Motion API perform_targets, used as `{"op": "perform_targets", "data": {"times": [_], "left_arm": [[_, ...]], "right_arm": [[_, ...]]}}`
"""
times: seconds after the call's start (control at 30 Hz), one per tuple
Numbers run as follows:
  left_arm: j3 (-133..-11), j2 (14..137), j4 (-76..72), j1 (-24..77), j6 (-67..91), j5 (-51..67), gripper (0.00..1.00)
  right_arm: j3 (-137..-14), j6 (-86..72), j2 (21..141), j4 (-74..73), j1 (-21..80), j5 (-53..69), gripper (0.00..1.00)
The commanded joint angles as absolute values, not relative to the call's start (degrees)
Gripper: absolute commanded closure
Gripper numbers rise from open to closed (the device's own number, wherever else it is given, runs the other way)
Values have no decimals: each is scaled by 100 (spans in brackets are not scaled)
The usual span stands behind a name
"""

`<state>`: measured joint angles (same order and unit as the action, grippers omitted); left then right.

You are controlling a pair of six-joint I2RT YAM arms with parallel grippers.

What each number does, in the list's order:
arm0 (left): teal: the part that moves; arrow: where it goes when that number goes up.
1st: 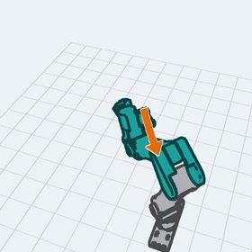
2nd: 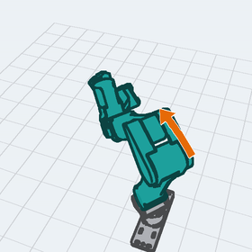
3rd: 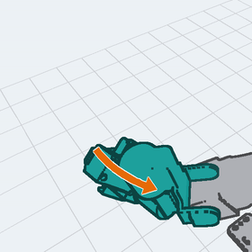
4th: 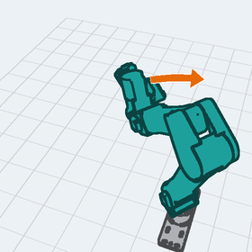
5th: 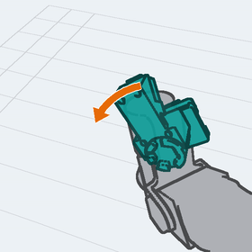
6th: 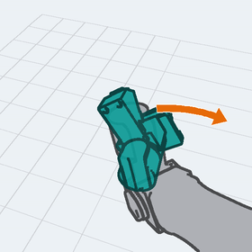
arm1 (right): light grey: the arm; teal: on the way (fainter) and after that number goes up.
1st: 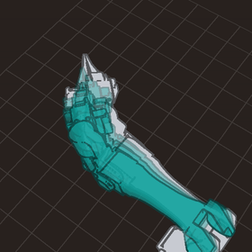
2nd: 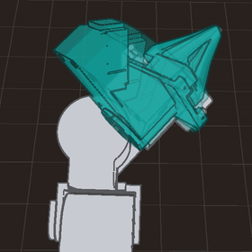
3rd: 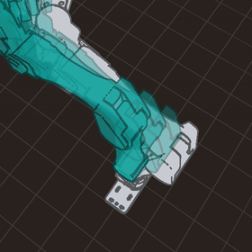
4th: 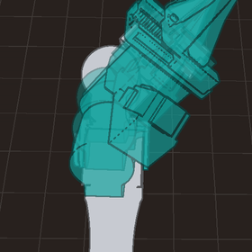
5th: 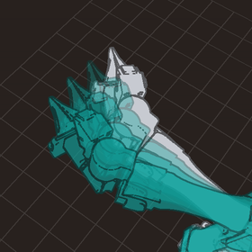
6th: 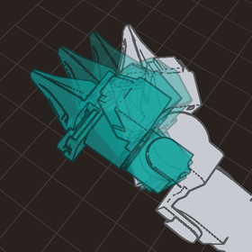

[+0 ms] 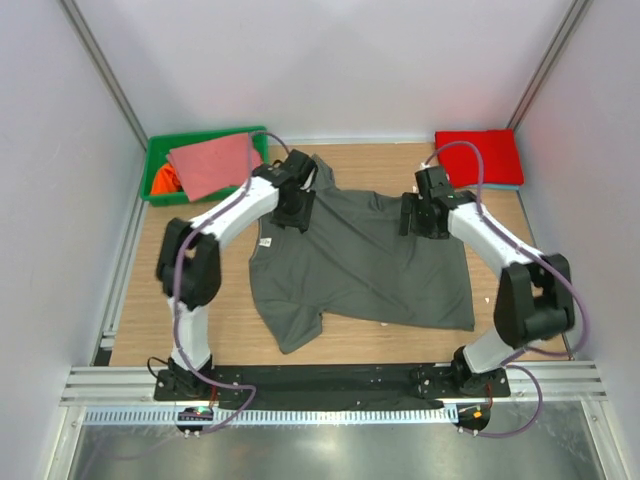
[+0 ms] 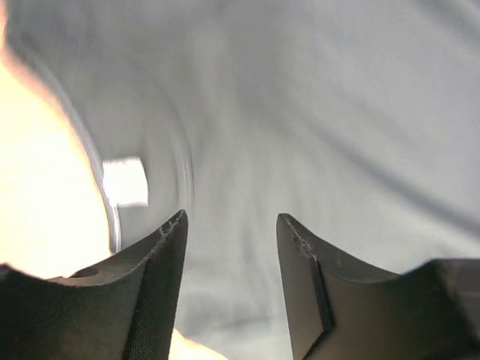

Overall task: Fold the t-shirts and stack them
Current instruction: Flatten the tshirt out, then fold the tshirt

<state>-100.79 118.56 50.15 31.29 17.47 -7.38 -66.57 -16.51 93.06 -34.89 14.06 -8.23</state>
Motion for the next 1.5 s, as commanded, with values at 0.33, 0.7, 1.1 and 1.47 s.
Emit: {"op": "perform_targets", "data": {"times": [0.33,0.7,1.1,1.47], "left_arm": [[-4555,7191,3797,3365,4798,1213,61],[-2945,5669,2831,3980,5879,1398,48],[-2733,6178,2602,4455,6424,1310,51],[-2803,6522,2434,4526,6487,1564,89]], "right_arm": [[-5502,-2400,7084,-3806,1397,500,27],[-5221,-2496,6785,-3709,1397,879,28],[-5229,-2479,6645,-3779,1406,853,28],[-5195,-3162,6671,-4375,1336,-278,32]]}}
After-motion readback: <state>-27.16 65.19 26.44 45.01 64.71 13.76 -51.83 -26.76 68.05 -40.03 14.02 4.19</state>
